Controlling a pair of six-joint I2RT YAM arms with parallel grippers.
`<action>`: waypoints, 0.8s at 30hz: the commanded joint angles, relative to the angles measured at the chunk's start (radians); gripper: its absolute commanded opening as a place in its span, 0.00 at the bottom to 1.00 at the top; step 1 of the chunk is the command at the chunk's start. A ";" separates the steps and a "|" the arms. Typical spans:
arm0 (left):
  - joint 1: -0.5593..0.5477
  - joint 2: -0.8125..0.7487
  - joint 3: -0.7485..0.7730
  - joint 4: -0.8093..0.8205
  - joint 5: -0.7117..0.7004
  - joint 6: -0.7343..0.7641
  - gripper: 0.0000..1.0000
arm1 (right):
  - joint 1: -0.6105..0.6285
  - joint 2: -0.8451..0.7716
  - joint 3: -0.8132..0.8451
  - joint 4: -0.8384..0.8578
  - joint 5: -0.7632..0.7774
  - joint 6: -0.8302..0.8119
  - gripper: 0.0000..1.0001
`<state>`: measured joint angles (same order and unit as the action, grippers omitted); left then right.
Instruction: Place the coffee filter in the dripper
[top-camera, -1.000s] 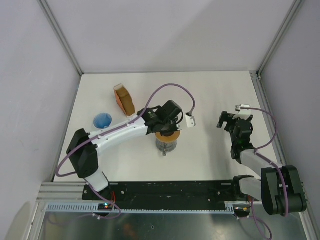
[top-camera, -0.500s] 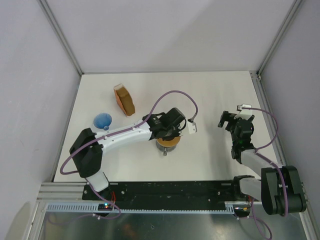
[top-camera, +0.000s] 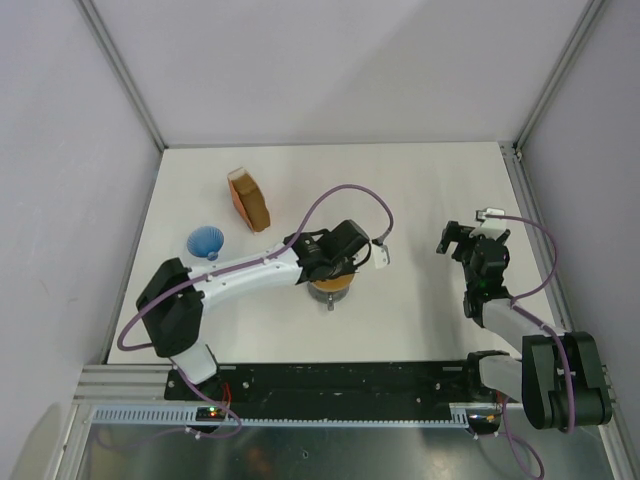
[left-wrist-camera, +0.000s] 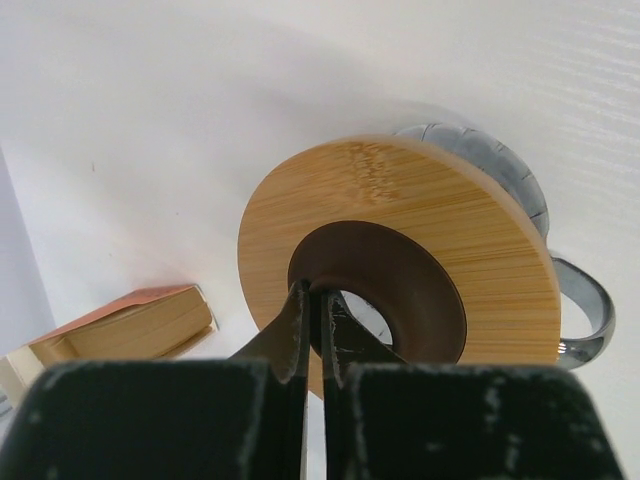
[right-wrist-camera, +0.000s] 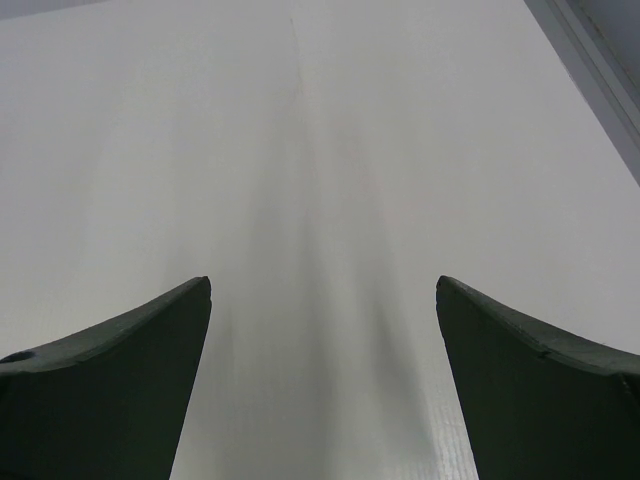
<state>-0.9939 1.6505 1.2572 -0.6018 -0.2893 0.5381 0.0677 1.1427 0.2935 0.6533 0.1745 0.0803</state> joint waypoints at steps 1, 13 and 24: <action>-0.009 -0.068 0.018 -0.002 -0.080 -0.005 0.00 | -0.006 0.005 0.001 0.056 -0.012 0.018 0.99; -0.009 -0.089 -0.039 -0.004 -0.025 -0.009 0.00 | -0.010 0.009 0.001 0.058 -0.021 0.021 0.99; -0.009 -0.048 -0.031 -0.002 -0.001 -0.009 0.01 | -0.012 0.012 0.001 0.062 -0.025 0.024 0.99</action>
<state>-0.9966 1.6009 1.2060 -0.6178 -0.3027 0.5388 0.0612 1.1526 0.2935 0.6704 0.1490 0.0971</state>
